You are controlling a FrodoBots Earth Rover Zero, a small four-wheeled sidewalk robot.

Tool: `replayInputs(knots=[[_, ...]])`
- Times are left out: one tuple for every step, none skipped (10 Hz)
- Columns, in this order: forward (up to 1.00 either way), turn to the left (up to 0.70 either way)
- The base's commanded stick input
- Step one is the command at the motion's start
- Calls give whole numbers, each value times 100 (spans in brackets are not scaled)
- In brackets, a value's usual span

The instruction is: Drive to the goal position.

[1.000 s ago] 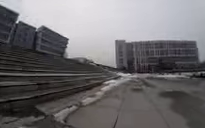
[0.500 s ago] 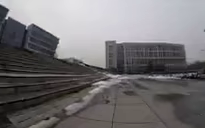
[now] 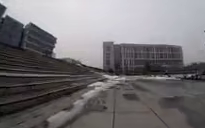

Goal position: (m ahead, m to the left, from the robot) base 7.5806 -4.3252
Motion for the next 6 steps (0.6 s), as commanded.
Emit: replayInputs(knots=[[100, 0], [100, 0], [100, 0], [100, 0], [100, 0], [100, 0]])
